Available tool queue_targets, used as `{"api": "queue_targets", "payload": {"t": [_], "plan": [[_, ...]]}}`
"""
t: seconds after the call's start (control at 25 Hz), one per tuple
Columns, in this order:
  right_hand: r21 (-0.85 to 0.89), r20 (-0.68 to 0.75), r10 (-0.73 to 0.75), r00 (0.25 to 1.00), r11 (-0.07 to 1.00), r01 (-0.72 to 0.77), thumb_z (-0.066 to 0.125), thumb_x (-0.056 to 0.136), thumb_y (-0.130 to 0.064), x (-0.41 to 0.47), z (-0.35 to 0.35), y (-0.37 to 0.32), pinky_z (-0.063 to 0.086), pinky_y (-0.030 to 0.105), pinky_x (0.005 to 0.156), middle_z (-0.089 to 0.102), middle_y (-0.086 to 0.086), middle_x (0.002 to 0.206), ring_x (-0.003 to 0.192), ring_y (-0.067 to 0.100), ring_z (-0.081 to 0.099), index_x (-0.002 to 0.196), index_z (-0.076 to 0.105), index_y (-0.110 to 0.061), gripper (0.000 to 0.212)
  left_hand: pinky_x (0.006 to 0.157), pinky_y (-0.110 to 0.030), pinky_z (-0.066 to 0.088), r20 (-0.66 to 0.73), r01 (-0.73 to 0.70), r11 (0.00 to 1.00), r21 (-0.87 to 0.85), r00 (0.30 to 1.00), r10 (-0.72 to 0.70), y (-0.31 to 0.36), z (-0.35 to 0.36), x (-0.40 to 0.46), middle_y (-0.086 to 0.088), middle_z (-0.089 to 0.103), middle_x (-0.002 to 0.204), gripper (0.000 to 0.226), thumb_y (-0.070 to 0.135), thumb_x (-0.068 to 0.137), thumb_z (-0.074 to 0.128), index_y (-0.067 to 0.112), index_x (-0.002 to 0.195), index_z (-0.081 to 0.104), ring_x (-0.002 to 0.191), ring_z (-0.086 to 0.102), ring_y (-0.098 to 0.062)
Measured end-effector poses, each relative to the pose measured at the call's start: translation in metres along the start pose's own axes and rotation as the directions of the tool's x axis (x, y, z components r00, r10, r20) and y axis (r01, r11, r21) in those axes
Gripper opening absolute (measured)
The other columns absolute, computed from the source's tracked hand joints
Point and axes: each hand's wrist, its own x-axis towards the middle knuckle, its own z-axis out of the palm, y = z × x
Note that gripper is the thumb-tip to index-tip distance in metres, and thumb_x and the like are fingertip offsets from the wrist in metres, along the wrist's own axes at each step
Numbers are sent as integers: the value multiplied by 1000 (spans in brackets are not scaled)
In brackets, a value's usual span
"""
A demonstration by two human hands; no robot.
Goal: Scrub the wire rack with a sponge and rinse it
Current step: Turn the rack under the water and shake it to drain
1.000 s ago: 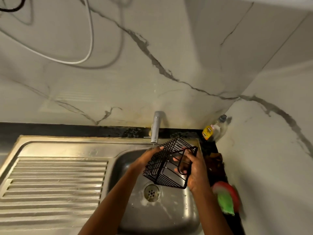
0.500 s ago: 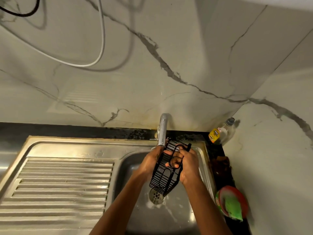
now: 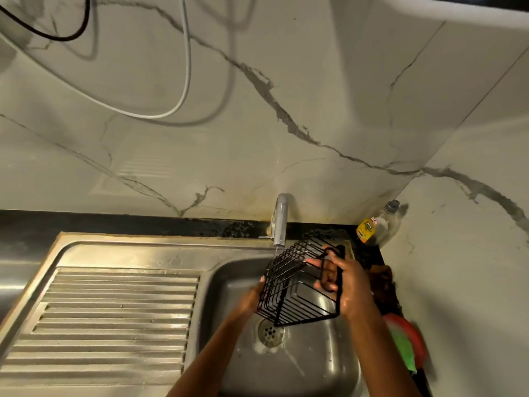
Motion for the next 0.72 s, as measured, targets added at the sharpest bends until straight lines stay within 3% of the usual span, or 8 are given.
{"api": "queue_targets", "payload": {"t": [0.12, 0.28, 0.36, 0.48, 0.56, 0.64, 0.72], "plan": [[66, -82, -59, 995, 996, 64, 50, 99, -16, -5, -33, -6, 36, 17, 32, 74, 19, 86, 28, 8, 39, 96, 63, -13, 13, 74, -30, 54, -111, 66, 985, -159, 990, -85, 38, 2, 14, -15, 74, 111, 39, 44, 107, 45, 16, 100, 70, 92, 70, -21], [256, -11, -90, 996, 962, 90, 46, 101, -19, -14, -77, -12, 28, 14, 29, 63, 2, 64, 30, 5, 41, 95, 64, -19, 19, 84, -41, 56, -82, 162, 963, -213, 980, -183, 74, 9, 27, -13, 78, 101, 40, 45, 100, 59, 9, 110, 71, 95, 72, -30], [294, 43, -65, 997, 955, 50, 52, 97, -26, -18, -99, -9, 31, 14, 29, 56, -2, 59, 28, 6, 38, 95, 58, -22, 8, 76, -39, 60, -45, 199, 956, -217, 976, -213, 83, 20, 40, -12, 77, 87, 35, 34, 102, 58, 2, 111, 69, 80, 73, -26], [317, 17, 18, 1000, 948, -23, 53, 95, -37, -20, -135, 2, 35, 14, 32, 54, -5, 54, 28, 9, 39, 90, 59, -24, 16, 49, -26, 59, -23, 203, 947, -250, 976, -216, 87, 35, 67, -9, 76, 74, 27, 26, 99, 61, 0, 105, 69, 53, 71, -17], [317, 23, 77, 997, 945, -80, 50, 95, -43, -27, -146, 0, 32, 15, 37, 52, -6, 48, 27, 11, 40, 76, 63, -23, 30, 48, -26, 57, 15, 214, 966, -146, 977, -214, 89, 45, 68, -10, 78, 87, 43, 31, 88, 72, 0, 118, 69, 60, 71, -16], [326, 9, 98, 995, 940, -95, 46, 95, -40, -38, -137, -6, 32, 14, 36, 49, -5, 43, 26, 13, 42, 66, 65, -20, 40, 42, -21, 53, 61, 177, 971, -160, 984, -169, 87, 47, 61, -6, 76, 70, 29, 26, 98, 61, 0, 104, 71, 57, 64, -13], [374, -151, 52, 987, 927, 9, 44, 95, -31, -38, -123, -8, 40, 15, 34, 55, -3, 44, 29, 12, 49, 70, 65, -15, 37, 39, -18, 47, 49, 142, 981, -134, 989, -136, 92, 48, 52, -4, 74, 65, 31, 26, 106, 52, 0, 105, 69, 48, 61, -9]]}}
